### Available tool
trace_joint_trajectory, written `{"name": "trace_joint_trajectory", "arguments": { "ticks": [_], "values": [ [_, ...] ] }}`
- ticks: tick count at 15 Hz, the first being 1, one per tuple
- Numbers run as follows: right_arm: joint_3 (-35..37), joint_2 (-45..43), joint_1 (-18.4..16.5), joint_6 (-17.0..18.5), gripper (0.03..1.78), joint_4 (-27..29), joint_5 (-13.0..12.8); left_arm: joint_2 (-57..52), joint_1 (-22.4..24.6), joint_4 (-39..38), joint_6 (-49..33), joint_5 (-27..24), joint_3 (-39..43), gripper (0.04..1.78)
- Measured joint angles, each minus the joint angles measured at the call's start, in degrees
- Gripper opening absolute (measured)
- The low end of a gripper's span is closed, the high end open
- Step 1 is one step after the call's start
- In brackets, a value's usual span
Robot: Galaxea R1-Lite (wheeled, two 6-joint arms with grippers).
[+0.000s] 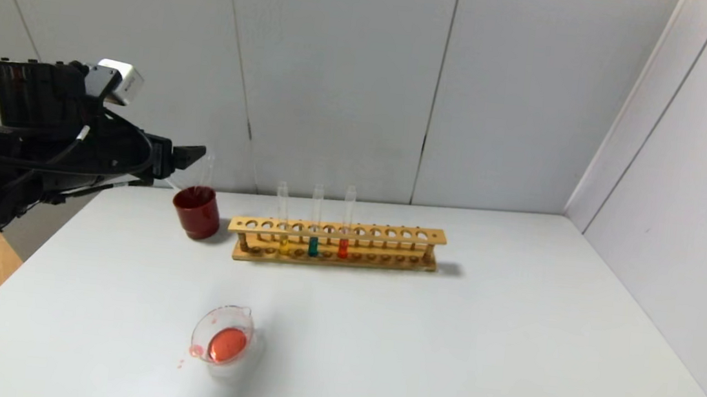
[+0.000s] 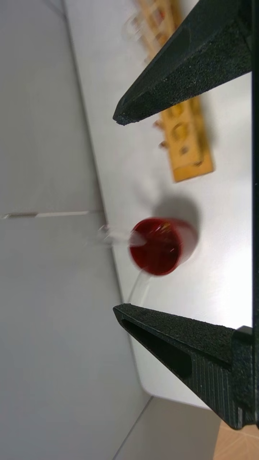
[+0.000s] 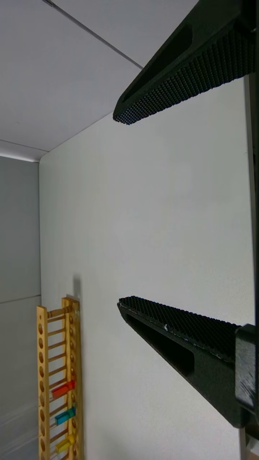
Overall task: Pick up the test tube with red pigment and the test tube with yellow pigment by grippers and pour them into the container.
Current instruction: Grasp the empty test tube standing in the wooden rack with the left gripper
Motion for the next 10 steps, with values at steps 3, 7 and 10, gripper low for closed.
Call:
{"name": "trace_joint_trajectory", "arguments": {
  "ticks": [3, 7, 10],
  "values": [
    [0.0, 0.0, 0.0, 0.0, 1.75, -0.02, 0.0, -3.89, -2.84, -0.22, -0.69, 0.26, 7.08, 1.75],
    [0.0, 0.0, 0.0, 0.01, 1.75, -0.02, 0.02, -5.92, -3.84, -5.81, -2.79, 0.28, 13.26, 1.75],
    [0.0, 0.0, 0.0, 0.01, 1.75, -0.02, 0.02, -5.9, -5.18, -9.48, -3.23, 0.26, 16.75, 1.75]
  ]
}}
